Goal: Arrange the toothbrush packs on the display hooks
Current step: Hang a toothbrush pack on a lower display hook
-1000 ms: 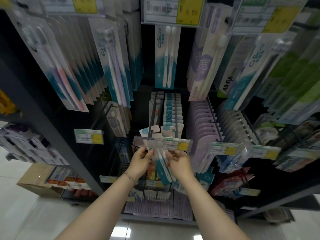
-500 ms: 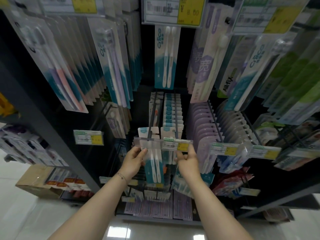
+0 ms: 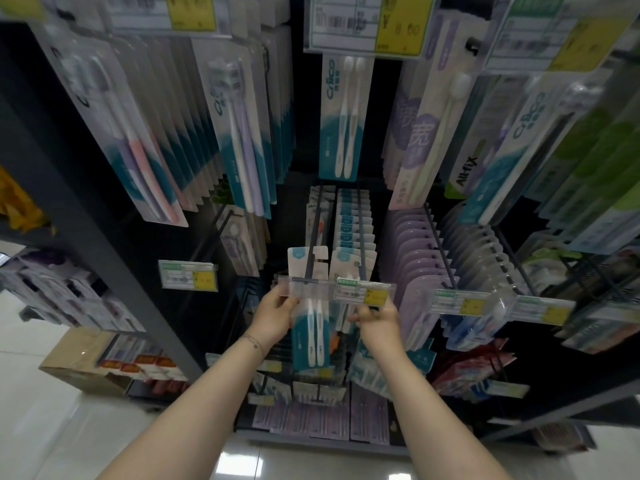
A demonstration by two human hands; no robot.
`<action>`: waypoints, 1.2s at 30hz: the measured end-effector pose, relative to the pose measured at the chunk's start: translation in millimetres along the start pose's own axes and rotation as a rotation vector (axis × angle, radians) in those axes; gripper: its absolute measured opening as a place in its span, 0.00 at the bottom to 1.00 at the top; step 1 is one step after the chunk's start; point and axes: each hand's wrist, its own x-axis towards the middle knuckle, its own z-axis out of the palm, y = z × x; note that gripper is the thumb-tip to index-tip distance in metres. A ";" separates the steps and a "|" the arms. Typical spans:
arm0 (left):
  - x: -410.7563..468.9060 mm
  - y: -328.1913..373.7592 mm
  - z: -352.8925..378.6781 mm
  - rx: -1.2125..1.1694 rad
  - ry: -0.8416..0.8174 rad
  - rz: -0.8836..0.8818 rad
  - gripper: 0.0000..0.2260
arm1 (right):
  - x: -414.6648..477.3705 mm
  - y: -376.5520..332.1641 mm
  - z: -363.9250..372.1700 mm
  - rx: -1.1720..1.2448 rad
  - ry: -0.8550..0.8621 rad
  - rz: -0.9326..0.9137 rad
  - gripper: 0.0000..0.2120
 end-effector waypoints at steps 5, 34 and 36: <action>-3.5 -6.1 2.4 -0.088 0.000 -0.010 0.07 | 0.1 2.4 -0.3 0.050 0.008 -0.011 0.18; -83.7 29.1 -60.1 0.335 -0.191 0.241 0.08 | -51.9 -51.4 -17.6 -0.518 -0.835 0.035 0.11; -89.2 36.9 -55.1 0.312 -0.196 0.259 0.08 | -60.4 -60.2 -19.8 -0.472 -0.878 0.010 0.08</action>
